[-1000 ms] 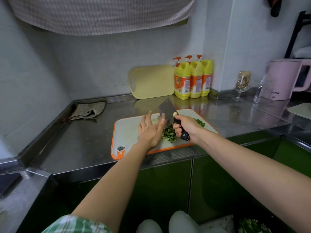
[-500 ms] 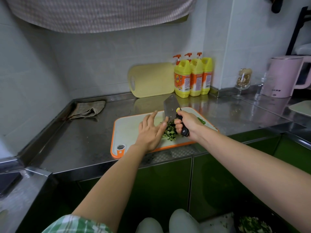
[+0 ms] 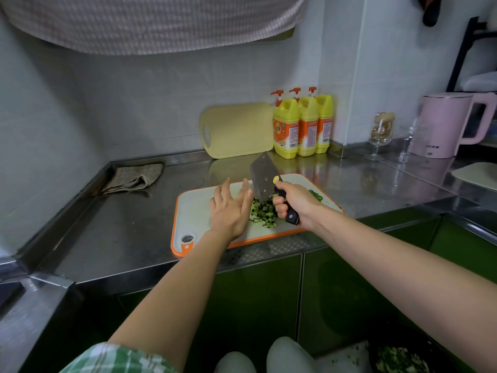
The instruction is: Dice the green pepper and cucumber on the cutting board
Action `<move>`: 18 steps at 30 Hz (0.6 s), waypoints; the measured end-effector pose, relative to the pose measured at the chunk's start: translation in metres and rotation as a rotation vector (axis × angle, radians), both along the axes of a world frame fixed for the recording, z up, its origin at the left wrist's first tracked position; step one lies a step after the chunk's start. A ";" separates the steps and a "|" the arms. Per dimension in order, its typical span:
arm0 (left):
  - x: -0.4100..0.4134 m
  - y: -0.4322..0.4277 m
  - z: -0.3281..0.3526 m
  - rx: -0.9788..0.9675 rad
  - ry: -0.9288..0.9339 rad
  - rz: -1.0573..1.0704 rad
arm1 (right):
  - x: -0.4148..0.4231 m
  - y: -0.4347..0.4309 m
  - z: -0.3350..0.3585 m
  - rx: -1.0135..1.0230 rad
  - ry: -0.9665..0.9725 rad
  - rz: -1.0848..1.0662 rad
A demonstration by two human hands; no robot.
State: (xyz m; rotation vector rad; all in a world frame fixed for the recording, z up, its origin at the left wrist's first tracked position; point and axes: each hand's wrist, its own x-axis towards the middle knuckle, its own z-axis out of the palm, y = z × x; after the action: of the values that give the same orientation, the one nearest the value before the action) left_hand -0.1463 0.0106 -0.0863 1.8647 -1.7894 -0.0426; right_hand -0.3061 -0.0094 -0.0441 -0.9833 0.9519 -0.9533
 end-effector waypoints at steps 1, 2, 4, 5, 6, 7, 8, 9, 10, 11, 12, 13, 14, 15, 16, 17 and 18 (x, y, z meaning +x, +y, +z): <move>-0.003 0.002 0.002 -0.042 0.005 -0.082 | 0.001 0.000 0.000 -0.002 0.003 -0.002; -0.006 0.003 0.003 -0.064 -0.009 -0.169 | 0.001 0.000 0.000 -0.003 0.004 -0.006; -0.010 0.004 0.002 -0.069 -0.074 -0.249 | 0.003 0.000 0.001 -0.001 -0.005 -0.012; -0.009 0.004 0.001 -0.060 -0.080 -0.220 | 0.003 0.000 0.000 0.005 -0.012 -0.011; -0.005 0.002 -0.001 -0.042 -0.068 -0.160 | 0.003 -0.001 0.000 0.012 -0.020 -0.006; -0.002 0.002 -0.001 -0.017 -0.046 -0.092 | 0.002 -0.001 0.000 0.016 -0.026 0.002; 0.000 0.002 0.000 0.007 -0.020 -0.034 | 0.001 -0.001 -0.001 0.015 -0.026 0.013; 0.002 0.003 0.001 0.026 0.016 0.006 | 0.000 0.000 -0.001 0.009 -0.022 0.024; 0.002 0.003 0.003 0.036 0.062 0.025 | 0.000 0.000 -0.001 0.002 -0.015 0.035; 0.002 0.002 0.005 0.034 0.110 0.027 | -0.001 0.001 0.000 -0.003 -0.009 0.046; 0.000 0.001 0.008 0.018 0.139 0.016 | -0.001 0.002 0.001 -0.007 -0.003 0.058; -0.001 -0.002 0.009 -0.003 0.138 -0.003 | 0.000 0.002 0.001 -0.011 0.009 0.073; -0.003 -0.004 0.010 -0.023 0.120 -0.019 | 0.001 0.003 0.002 -0.017 0.028 0.090; -0.003 -0.006 0.010 -0.031 0.090 -0.023 | 0.002 0.004 0.003 -0.021 0.050 0.109; -0.002 -0.009 0.010 -0.017 0.061 -0.005 | 0.002 0.005 0.003 -0.026 0.070 0.126; 0.000 -0.009 0.010 0.015 0.042 0.029 | 0.002 0.006 0.003 -0.033 0.083 0.138; 0.002 -0.010 0.009 0.046 0.041 0.074 | 0.002 0.006 0.002 -0.041 0.088 0.147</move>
State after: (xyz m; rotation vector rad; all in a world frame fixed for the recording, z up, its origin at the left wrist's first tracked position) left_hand -0.1447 0.0008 -0.0768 1.9463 -1.7042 -0.0946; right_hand -0.3042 -0.0034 -0.0419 -1.1218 0.9225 -0.8141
